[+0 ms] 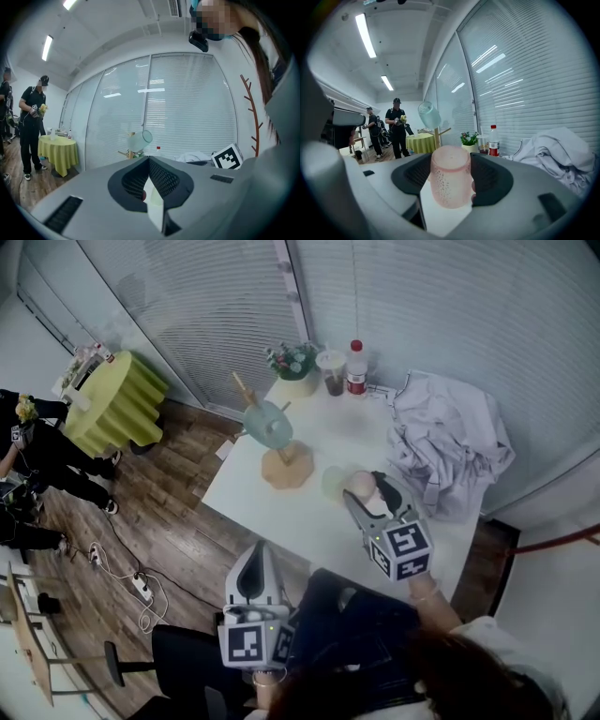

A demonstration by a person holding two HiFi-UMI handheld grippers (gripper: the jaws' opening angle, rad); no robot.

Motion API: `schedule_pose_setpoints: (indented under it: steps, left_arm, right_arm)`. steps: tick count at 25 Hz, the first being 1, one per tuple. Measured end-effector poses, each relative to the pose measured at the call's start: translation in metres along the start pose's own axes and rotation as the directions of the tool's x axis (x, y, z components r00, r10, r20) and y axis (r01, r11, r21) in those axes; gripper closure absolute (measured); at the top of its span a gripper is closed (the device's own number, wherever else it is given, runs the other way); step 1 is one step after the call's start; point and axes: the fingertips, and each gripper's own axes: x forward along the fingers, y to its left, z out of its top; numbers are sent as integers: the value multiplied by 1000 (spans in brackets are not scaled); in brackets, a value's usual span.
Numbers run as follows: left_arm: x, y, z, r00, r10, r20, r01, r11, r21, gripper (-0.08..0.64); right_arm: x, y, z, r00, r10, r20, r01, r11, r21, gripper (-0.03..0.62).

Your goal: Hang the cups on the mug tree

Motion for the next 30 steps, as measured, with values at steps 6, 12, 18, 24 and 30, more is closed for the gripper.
schedule_pose_setpoints:
  steps: [6, 12, 18, 24, 30]
  left_arm:
    - [21, 15, 6, 1000, -22, -5, 22, 1000, -3, 557]
    - [37, 31, 10, 999, -31, -11, 31, 999, -8, 557]
    - [52, 43, 11, 999, -40, -12, 40, 999, -3, 557]
    - [59, 52, 12, 999, -49, -18, 49, 999, -6, 557]
    - [64, 57, 11, 997, -64, -36, 64, 998, 14, 557]
  right_arm:
    - [14, -3, 12, 1000, -18, 14, 18, 1000, 12, 319]
    - [29, -10, 23, 999, -40, 24, 39, 998, 40, 319]
    - [44, -14, 33, 998, -53, 33, 52, 998, 43, 319]
    - [54, -15, 42, 997, -64, 46, 62, 997, 50, 319]
    - [64, -18, 51, 995, -68, 69, 61, 992, 106, 319]
